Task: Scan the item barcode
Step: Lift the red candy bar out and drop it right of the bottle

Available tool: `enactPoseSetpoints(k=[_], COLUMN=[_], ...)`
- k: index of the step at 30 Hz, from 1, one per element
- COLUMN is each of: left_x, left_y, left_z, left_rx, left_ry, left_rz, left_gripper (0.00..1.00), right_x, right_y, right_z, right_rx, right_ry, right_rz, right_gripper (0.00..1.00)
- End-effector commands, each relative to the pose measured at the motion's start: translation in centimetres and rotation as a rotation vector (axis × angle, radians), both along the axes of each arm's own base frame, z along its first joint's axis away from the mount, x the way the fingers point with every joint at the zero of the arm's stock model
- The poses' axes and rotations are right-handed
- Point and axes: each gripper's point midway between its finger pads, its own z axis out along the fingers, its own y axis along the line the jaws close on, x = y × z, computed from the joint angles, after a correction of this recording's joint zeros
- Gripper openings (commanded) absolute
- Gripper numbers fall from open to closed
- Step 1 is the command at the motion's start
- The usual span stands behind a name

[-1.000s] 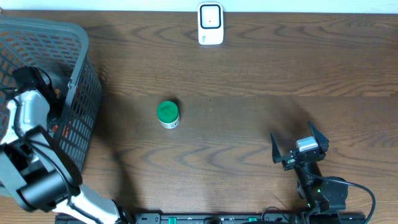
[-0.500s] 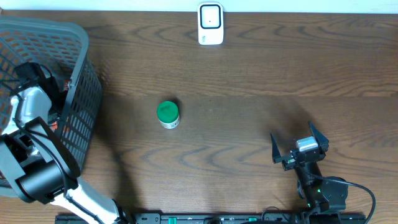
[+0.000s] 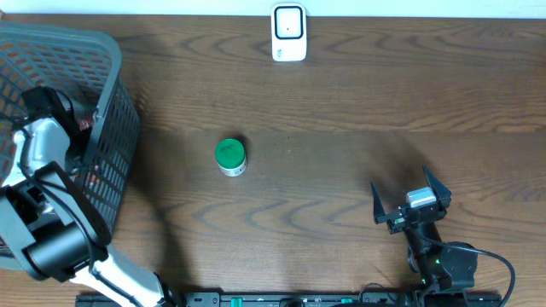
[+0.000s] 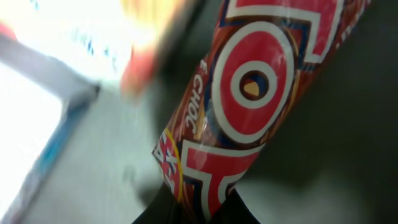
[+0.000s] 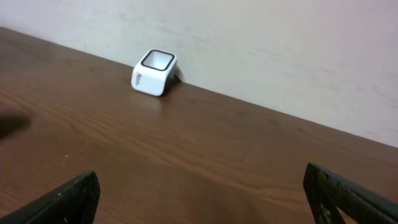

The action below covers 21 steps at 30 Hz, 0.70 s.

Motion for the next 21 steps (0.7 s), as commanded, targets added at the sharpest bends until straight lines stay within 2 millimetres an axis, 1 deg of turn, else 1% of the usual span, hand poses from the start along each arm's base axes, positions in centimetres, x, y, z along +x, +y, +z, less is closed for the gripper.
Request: enactPoseSetpoints(k=[1,2,5,7,8,9,10,11,13,15,16,18,19,20,21], left_x=[-0.2,0.1,0.4,-0.2,-0.7,-1.5,-2.3,-3.4,-4.6,-5.6,-5.9,-6.3,-6.5,-6.5,-6.6], left_y=[-0.2,-0.5,-1.8,-3.2,-3.8,-4.9,-6.4,-10.0,-13.6,-17.1,-18.9,-22.5,-24.6,-26.2,-28.2], left_z=[5.9,7.7,14.8,20.1,22.2,24.7,26.9,30.5,33.4,34.8,34.9,34.1,33.3,32.5,31.2], left_rx=[0.035,0.040,0.059,0.075,0.077,0.061,0.022,-0.063,-0.123,-0.194,-0.250,-0.383,-0.459,-0.515,-0.571], left_ry=[-0.120,-0.172,-0.383,-0.548,-0.615,-0.699,-0.780,-0.918,-1.023,-1.078,-1.085,-1.058,-1.026,-0.991,-0.945], left_rz=[0.045,0.040,0.042,0.060,0.073,0.094,0.099,0.021,-0.099,-0.210,-0.257,-0.345,-0.402,-0.443,-0.492], left_gripper=[0.08,0.08,0.08,0.08,0.08,0.08,0.08,0.08,0.08,0.09,0.09,0.09,0.09,0.09,0.09], right_x=[0.0,0.0,0.0,0.0,0.0,0.0,0.0,0.0,0.0,0.0,0.0,0.0,0.0,0.0,0.0], right_y=[-0.2,-0.2,-0.2,-0.2,-0.2,-0.2,-0.2,-0.2,-0.2,-0.2,-0.2,-0.2,-0.2,-0.2,-0.2], right_z=[0.0,0.0,0.0,0.0,0.0,0.0,0.0,0.0,0.0,0.0,0.0,0.0,0.0,0.0,0.0], right_rx=[0.012,0.012,0.012,0.012,0.012,0.012,0.012,0.012,0.012,0.012,0.012,0.012,0.012,0.012,0.012], right_ry=[0.002,0.002,0.002,0.002,0.002,0.002,0.002,0.002,0.002,0.002,0.002,0.002,0.002,0.002,0.002], right_rz=[-0.007,-0.007,-0.007,-0.007,-0.007,-0.007,-0.007,-0.007,-0.007,-0.007,-0.007,-0.007,-0.007,-0.007,-0.007], right_gripper=[0.99,0.99,0.99,0.99,0.99,0.99,0.99,0.99,0.99,0.99,0.99,0.99,0.99,0.99,0.99])
